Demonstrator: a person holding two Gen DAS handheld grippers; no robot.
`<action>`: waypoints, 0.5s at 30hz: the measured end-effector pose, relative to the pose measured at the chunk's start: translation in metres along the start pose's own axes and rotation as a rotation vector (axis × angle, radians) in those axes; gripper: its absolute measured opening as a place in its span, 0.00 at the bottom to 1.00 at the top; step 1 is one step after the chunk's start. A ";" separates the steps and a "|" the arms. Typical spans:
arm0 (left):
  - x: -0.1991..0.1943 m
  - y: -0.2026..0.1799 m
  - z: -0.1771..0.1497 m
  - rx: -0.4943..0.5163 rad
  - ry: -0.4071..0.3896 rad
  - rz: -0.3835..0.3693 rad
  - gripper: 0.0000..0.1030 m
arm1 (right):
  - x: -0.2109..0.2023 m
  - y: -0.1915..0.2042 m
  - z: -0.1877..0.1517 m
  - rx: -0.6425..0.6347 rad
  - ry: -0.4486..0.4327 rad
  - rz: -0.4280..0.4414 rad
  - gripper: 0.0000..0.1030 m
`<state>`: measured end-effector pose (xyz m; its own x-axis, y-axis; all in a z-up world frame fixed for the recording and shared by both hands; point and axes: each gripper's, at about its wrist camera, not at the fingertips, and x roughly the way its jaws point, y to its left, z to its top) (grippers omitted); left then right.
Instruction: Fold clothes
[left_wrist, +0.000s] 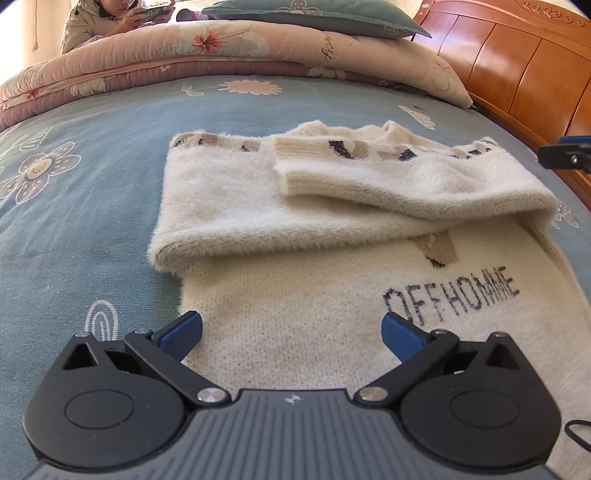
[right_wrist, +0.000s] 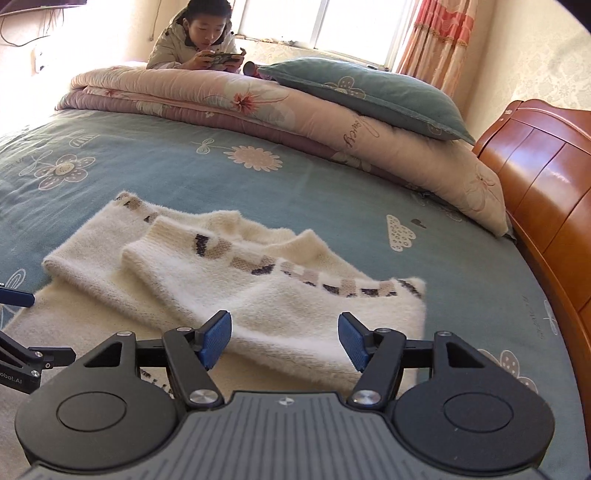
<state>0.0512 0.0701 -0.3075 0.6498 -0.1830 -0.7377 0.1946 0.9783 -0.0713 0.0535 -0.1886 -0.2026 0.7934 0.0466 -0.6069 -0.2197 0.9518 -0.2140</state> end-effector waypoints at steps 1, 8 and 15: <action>0.001 -0.001 -0.001 0.005 0.002 0.001 0.99 | -0.009 -0.011 0.000 0.015 -0.019 -0.031 0.71; 0.006 -0.011 -0.006 0.054 0.002 0.010 0.99 | -0.007 -0.053 -0.042 0.147 -0.003 -0.140 0.77; 0.013 -0.017 -0.011 0.091 -0.022 0.033 0.99 | 0.046 -0.064 -0.106 0.319 0.058 -0.202 0.77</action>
<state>0.0483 0.0518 -0.3233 0.6729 -0.1535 -0.7237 0.2381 0.9711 0.0155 0.0438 -0.2792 -0.2984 0.7674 -0.1604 -0.6207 0.1329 0.9870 -0.0906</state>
